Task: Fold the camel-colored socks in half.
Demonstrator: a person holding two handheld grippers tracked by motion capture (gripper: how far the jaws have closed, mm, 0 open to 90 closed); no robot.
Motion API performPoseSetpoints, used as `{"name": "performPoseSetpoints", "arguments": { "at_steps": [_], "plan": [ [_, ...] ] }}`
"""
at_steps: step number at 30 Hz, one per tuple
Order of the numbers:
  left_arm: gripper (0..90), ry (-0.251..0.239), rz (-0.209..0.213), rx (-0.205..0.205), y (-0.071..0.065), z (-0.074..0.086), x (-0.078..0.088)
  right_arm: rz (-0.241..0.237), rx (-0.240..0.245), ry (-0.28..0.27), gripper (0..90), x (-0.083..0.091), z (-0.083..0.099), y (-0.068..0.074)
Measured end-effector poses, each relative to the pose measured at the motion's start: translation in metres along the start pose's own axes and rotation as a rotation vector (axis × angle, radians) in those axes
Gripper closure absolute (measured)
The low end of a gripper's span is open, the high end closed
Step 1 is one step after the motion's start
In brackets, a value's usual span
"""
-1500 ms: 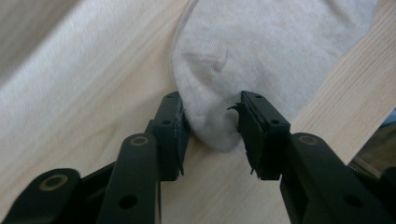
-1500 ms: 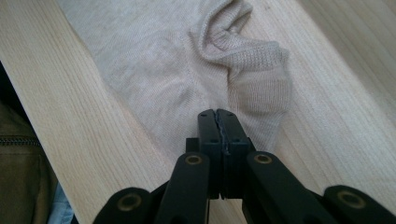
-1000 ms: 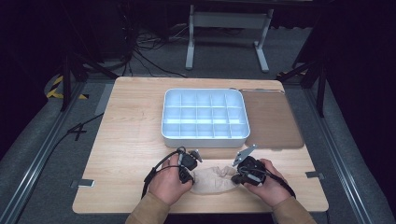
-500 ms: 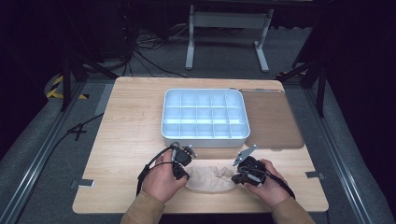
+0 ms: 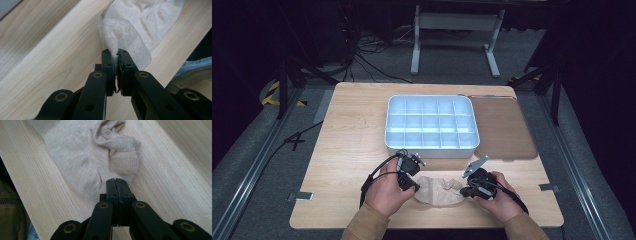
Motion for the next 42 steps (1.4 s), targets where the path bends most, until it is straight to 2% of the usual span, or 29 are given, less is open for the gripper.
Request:
{"name": "performPoseSetpoints", "arguments": {
  "at_steps": [5, 7, 9, 14, 19, 21, 25, 34, 42],
  "plan": [
    [85.1, -0.029, 0.023, -0.049, -0.01, -0.009, 0.001, 0.011, 0.0, -0.007, 90.0, 0.0, 0.0, 0.0],
    [85.1, -0.034, 0.031, -0.051, -0.013, -0.011, 0.001, 0.008, -0.002, -0.009, 90.0, 0.0, 0.001, 0.001],
    [85.1, -0.05, 0.043, -0.085, -0.019, -0.017, -0.001, 0.004, -0.007, -0.015, 90.0, 0.0, 0.001, 0.0],
    [85.1, -0.073, 0.06, -0.121, -0.027, -0.026, -0.004, 0.009, -0.01, -0.019, 90.0, 0.0, 0.001, 0.0],
    [85.1, -0.093, 0.068, -0.159, -0.036, -0.036, -0.013, 0.022, -0.008, -0.025, 90.0, 0.0, 0.002, 0.002],
    [85.1, -0.085, 0.074, -0.175, -0.04, -0.039, -0.017, 0.026, -0.015, -0.032, 90.0, 0.0, 0.002, 0.002],
    [85.1, -0.094, 0.075, -0.208, -0.045, -0.046, -0.028, 0.019, -0.028, -0.041, 90.0, 0.0, 0.004, 0.001],
    [85.1, -0.115, 0.098, -0.223, -0.048, -0.053, -0.044, 0.033, -0.03, -0.054, 90.0, 0.0, 0.005, 0.002],
    [85.0, -0.128, 0.121, -0.213, -0.045, -0.055, -0.055, 0.029, -0.033, -0.06, 90.0, 0.0, 0.005, 0.002]
  ]
}}
Point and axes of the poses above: each handheld gripper's, and its own axes: x roughly backward along the jaws, z roughly out of its underside, y roughly to its left, the point moved 6 cm from there along -x, roughly forward along the jaws, and after that the axes turned 8 degrees about z, right-handed, at the moved point
